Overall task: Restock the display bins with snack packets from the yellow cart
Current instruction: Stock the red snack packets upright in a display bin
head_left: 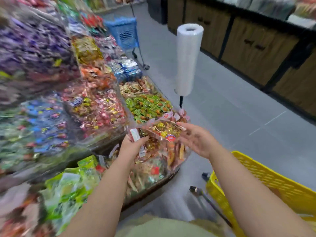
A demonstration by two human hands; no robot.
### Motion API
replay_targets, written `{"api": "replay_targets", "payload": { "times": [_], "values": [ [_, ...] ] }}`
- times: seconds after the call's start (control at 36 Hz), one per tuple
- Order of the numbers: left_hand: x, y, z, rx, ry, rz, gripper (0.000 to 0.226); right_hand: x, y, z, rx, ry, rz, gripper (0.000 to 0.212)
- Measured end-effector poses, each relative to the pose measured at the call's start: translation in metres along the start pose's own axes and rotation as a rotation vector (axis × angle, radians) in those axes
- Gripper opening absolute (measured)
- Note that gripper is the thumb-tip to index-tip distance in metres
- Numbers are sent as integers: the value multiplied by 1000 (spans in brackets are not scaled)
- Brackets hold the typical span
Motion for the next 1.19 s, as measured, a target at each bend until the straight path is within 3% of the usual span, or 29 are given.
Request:
{"api": "replay_targets", "payload": {
  "times": [0.08,0.22,0.31,0.36,0.44,0.58,0.67,0.72,0.97,1.14,1.19],
  "values": [
    [6,47,16,-82,-54,-6,44,17,-55,19,-178,-11,-131,51],
    [13,121,39,-133,-102,96,43,54,-117,38,-351,84,-20,42],
    [16,152,48,-159,-88,128,73,69,-146,42,-601,165,34,29],
    [20,169,54,-169,-97,154,81,80,-162,43,-681,218,47,19],
    [27,190,63,-191,-114,195,73,100,-179,40,-722,257,75,17],
    [42,229,70,-268,-142,308,40,136,-195,29,-779,225,64,28],
    [48,255,75,-327,-161,387,32,159,-205,27,-683,168,-14,19],
    [52,272,79,-345,-161,430,31,172,-211,29,-605,132,-67,19],
    [67,327,79,-504,-170,567,27,250,-230,56,-923,72,-84,42],
    [81,341,77,-521,-138,557,55,288,-253,87,-1062,58,-79,28],
    [88,345,78,-509,-138,551,50,298,-255,92,-1091,71,-39,25]
  ]
}}
Point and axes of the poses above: each hand's wrist, its own x-axis towards the middle knuckle, its own y-axis out of the back of the hand, z = x × y, the point moved 8 cm from there along x, towards the middle knuckle, and after that the axes turned 4 degrees about x, right-handed, at the moved point
